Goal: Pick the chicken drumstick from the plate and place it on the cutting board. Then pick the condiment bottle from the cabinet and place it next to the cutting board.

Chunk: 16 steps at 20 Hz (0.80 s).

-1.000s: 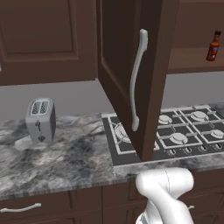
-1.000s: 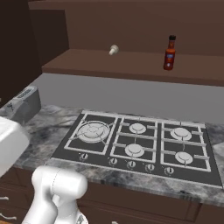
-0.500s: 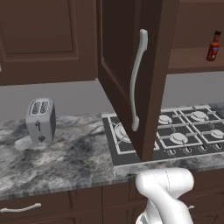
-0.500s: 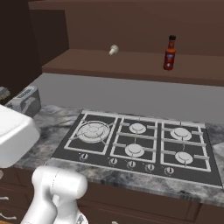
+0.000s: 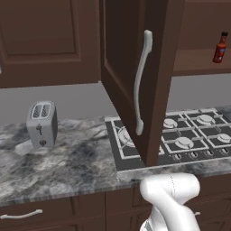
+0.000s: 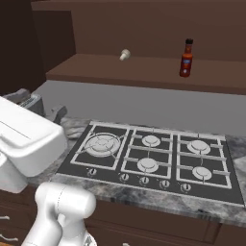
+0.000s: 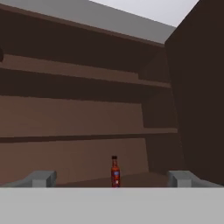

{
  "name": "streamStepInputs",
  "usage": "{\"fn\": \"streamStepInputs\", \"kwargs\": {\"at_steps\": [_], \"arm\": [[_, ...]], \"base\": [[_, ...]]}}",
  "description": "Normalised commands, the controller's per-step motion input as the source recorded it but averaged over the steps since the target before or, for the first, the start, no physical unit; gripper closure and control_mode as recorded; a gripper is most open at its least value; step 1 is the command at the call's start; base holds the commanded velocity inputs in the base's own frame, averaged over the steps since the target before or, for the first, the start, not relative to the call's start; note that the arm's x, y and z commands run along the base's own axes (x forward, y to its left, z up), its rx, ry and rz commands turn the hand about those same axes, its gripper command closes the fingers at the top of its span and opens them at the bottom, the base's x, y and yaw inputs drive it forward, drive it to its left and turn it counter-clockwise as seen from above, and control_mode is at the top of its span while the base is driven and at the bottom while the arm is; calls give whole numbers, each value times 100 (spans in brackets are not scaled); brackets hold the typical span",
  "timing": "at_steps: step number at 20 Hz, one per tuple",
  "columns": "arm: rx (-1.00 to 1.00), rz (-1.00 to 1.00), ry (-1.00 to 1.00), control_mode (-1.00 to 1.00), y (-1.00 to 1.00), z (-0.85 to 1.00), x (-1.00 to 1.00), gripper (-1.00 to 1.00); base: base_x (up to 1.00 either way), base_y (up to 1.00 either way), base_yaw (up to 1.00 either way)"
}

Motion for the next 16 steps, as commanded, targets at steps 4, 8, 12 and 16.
{"fn": "streamStepInputs", "kwargs": {"at_steps": [4, 8, 12, 16], "arm": [[7, 0, 0, -100, -31, 0, 12, -100], [7, 0, 0, -100, -8, 1, 10, -100], [3, 0, 0, -100, 0, 0, 3, -100], [1, 0, 0, -100, 1, 0, 12, -100]], "base": [[0, 0, 0], [0, 0, 0], [0, 0, 0], [0, 0, 0]]}}
